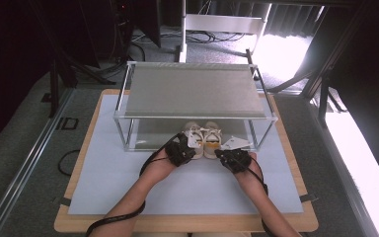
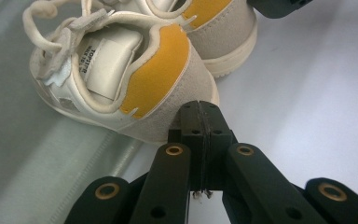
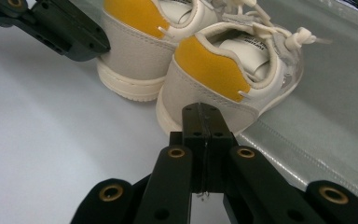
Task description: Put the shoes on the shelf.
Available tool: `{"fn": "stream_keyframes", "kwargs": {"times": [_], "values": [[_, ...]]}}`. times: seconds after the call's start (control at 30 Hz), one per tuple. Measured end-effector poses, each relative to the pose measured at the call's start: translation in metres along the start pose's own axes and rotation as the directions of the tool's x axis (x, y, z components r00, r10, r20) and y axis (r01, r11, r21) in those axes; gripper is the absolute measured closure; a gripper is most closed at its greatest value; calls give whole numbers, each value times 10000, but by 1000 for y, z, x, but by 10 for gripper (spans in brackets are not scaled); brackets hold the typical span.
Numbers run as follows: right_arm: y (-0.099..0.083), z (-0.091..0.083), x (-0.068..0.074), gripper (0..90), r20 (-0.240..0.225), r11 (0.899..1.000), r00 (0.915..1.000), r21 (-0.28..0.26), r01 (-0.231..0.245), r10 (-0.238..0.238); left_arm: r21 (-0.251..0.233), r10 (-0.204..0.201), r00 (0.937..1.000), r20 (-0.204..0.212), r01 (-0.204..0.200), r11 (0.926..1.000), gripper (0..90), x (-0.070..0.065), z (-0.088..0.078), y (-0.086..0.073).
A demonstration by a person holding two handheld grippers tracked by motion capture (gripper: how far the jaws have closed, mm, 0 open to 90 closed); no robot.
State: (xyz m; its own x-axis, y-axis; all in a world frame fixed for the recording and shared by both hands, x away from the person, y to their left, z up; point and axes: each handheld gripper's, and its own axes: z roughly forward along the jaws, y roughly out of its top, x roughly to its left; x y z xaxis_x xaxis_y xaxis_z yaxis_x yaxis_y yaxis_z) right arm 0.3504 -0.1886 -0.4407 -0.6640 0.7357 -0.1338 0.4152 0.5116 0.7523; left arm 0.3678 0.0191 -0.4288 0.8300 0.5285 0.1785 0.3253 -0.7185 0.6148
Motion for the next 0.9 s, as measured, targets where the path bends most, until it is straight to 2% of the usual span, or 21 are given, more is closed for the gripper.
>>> {"fn": "stream_keyframes", "kwargs": {"times": [0.13, 0.2, 0.37, 0.57, 0.67, 0.8, 0.9], "values": [[3, 6, -3, 900, 115, 10000, 9999, 7, -87, 87, -91, -142, 9999, -50, 141, 9999, 893, 4, 3, 0], [5, 8, -4, 900, 163, 9998, 9997, -21, -190, 190, -267, -443, 9990, 63, 444, 9987, 893, 9, 6, 0], [7, 14, -7, 900, 252, 9996, 9992, -33, -297, 298, -344, -473, 9989, 17, 474, 9983, 893, 14, 10, 0], [12, 25, -12, 897, 445, 9993, 9983, -38, -370, 371, -304, -132, 9994, -316, 122, 9995, 893, 20, 18, 3], [12, 28, -15, 894, 435, 9990, 9981, -45, -439, 440, -275, 81, 9994, -322, -90, 9996, 892, 24, 21, 5], [13, 33, -18, 891, 535, 9987, 9972, -20, -518, 519, -236, 172, 9988, -455, -183, 9996, 892, 26, 25, 6], [14, 39, -20, 874, 463, 9972, 9962, -72, -738, 741, -127, 73, 9979, -636, -81, 9999, 892, 28, 30, 8]]}}
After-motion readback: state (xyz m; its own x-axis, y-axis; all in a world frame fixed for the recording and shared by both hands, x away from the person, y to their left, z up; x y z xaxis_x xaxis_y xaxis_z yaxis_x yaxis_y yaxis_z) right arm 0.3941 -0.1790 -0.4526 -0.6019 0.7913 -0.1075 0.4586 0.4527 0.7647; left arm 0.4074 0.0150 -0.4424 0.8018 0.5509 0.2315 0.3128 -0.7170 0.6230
